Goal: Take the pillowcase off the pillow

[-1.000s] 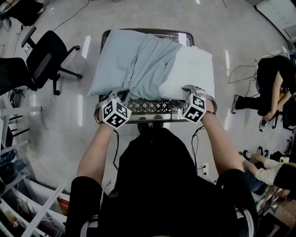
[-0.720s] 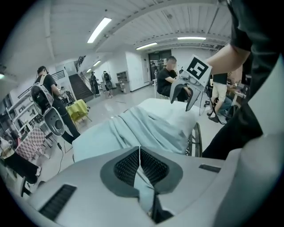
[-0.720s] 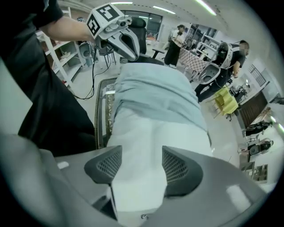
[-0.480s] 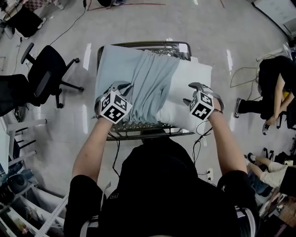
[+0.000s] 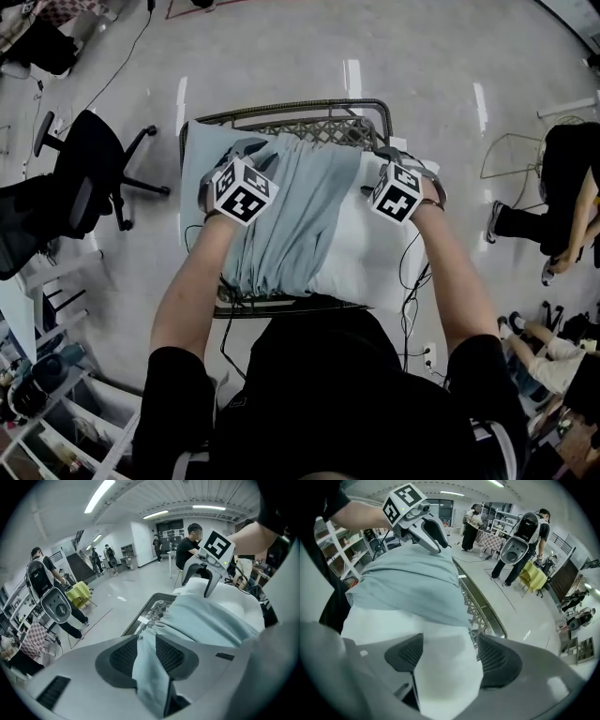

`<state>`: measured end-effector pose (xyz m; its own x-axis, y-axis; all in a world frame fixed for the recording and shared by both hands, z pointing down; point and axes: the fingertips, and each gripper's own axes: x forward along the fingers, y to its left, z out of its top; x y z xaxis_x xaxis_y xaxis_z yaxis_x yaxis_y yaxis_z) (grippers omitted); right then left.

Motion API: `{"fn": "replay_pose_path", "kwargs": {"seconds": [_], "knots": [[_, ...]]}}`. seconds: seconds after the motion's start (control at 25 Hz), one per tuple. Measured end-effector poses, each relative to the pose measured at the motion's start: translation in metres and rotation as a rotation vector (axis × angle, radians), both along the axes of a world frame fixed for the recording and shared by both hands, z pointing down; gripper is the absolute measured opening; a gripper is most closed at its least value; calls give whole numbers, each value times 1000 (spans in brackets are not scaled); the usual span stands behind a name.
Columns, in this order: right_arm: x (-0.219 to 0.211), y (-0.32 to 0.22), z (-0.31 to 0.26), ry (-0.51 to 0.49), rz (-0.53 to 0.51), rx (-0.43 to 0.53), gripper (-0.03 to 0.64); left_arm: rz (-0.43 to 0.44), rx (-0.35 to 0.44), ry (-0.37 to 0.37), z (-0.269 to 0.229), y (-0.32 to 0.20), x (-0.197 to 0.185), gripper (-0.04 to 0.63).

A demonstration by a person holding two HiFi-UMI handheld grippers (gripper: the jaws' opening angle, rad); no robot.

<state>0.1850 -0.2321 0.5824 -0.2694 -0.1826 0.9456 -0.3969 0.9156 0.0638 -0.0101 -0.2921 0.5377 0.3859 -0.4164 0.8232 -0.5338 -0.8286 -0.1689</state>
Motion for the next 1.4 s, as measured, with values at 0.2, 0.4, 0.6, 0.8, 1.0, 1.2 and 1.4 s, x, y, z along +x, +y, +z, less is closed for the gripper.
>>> {"fn": "replay_pose_path", "kwargs": {"seconds": [0.2, 0.4, 0.6, 0.8, 1.0, 1.2, 1.4], "knots": [[-6, -13, 30, -28, -46, -177, 442, 7, -91, -57, 37, -31, 15, 143], [-5, 2, 53, -120, -65, -413, 386, 52, -83, -218, 59, -37, 2, 6], [-4, 19, 38, -109, -129, -438, 235, 127, -54, -360, 58, -36, -13, 5], [1, 29, 7, -123, -138, -412, 198, 107, -19, -377, 29, -32, -47, 5], [0, 34, -18, -98, -158, -361, 187, 95, 27, -402, 3, -26, -89, 5], [-8, 41, -46, -83, -150, -339, 175, 74, 51, -410, -19, -18, -135, 5], [-13, 43, -58, -77, -160, -291, 170, 33, 62, -405, -31, -12, -175, 5]]}}
